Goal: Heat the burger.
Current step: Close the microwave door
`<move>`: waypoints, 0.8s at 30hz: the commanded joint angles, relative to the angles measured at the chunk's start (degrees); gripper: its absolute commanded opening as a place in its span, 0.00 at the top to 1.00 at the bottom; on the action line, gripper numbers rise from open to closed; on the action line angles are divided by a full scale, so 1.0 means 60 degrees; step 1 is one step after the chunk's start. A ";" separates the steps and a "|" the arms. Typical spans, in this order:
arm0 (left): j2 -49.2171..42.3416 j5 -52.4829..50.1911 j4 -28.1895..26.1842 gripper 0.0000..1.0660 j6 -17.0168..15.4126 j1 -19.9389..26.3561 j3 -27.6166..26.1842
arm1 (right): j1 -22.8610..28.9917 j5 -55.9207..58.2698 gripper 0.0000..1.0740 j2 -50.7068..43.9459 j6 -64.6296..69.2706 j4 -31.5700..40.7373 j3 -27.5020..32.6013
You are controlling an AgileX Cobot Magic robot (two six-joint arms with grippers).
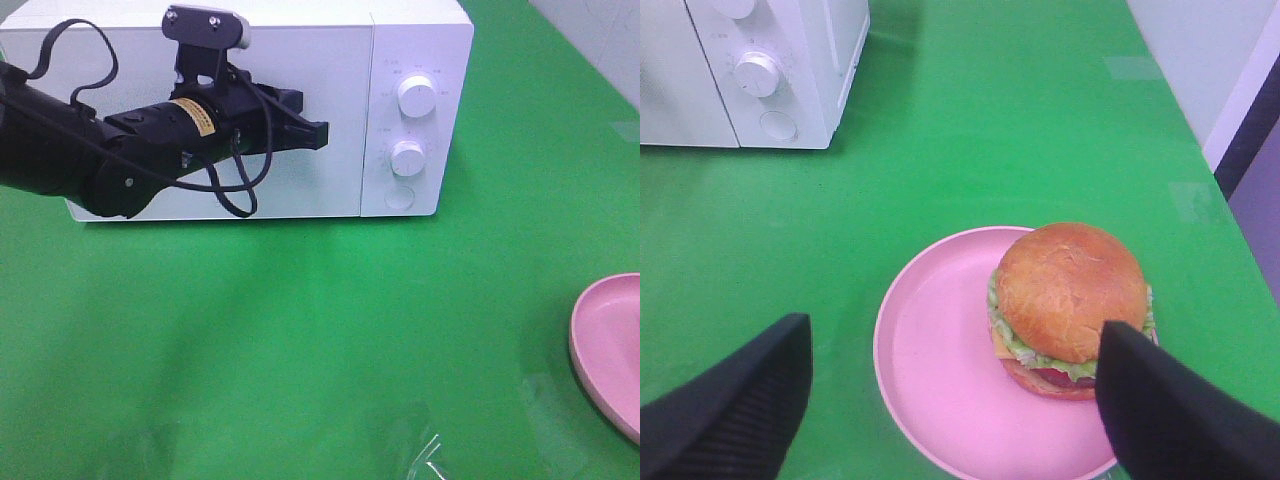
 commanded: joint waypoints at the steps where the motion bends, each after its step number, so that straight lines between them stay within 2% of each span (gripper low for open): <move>1: 0.0162 -0.0420 -0.1003 1.00 -0.0038 0.0392 -0.0487 | -0.0067 -0.0105 0.30 -0.0248 -0.0115 0.0000 0.0057; 7: 0.0220 -0.0229 -0.0926 1.00 -0.0134 0.0458 -0.0563 | -0.0067 -0.0105 0.30 -0.0248 -0.0124 0.0000 0.0057; 13: -0.0372 0.1738 -0.0621 1.00 -0.0134 0.0057 -0.0477 | -0.0067 -0.0105 0.30 -0.0248 -0.0124 0.0000 0.0057; 14: -0.0688 0.2521 -0.0592 1.00 -0.0124 -0.0086 -0.0430 | -0.0067 -0.0105 0.30 -0.0248 -0.0124 0.0000 0.0057; 15: -0.0688 0.2521 -0.0592 1.00 -0.0124 -0.0086 -0.0430 | -0.0067 -0.0105 0.30 -0.0248 -0.0124 0.0000 0.0057; 16: -0.0773 0.2932 -0.0525 1.00 -0.0124 -0.0143 -0.0411 | -0.0067 -0.0105 0.30 -0.0248 -0.0124 0.0000 0.0057; 17: -0.1070 0.4097 -0.0458 1.00 -0.0124 -0.0286 -0.0411 | -0.0067 -0.0105 0.30 -0.0248 -0.0124 0.0000 0.0057; 18: -0.1070 0.4097 -0.0458 1.00 -0.0124 -0.0286 -0.0411 | -0.0067 -0.0105 0.30 -0.0248 -0.0124 0.0000 0.0057; 19: -0.1346 0.5309 -0.0439 0.95 -0.0124 -0.0401 -0.0401 | -0.0067 -0.0105 0.30 -0.0248 -0.0124 0.0000 0.0057; 22: -0.1451 0.5749 -0.0449 0.89 -0.0124 -0.0458 -0.0382 | -0.0067 -0.0105 0.30 -0.0248 -0.0124 0.0000 0.0057; 23: -0.1709 0.6904 -0.0449 0.70 -0.0124 -0.0630 -0.0372 | -0.0067 -0.0105 0.30 -0.0248 -0.0124 0.0000 0.0057; 24: -0.1900 0.7955 -0.0525 0.46 -0.0124 -0.0812 -0.0372 | -0.0067 -0.0105 0.30 -0.0248 -0.0124 0.0000 0.0057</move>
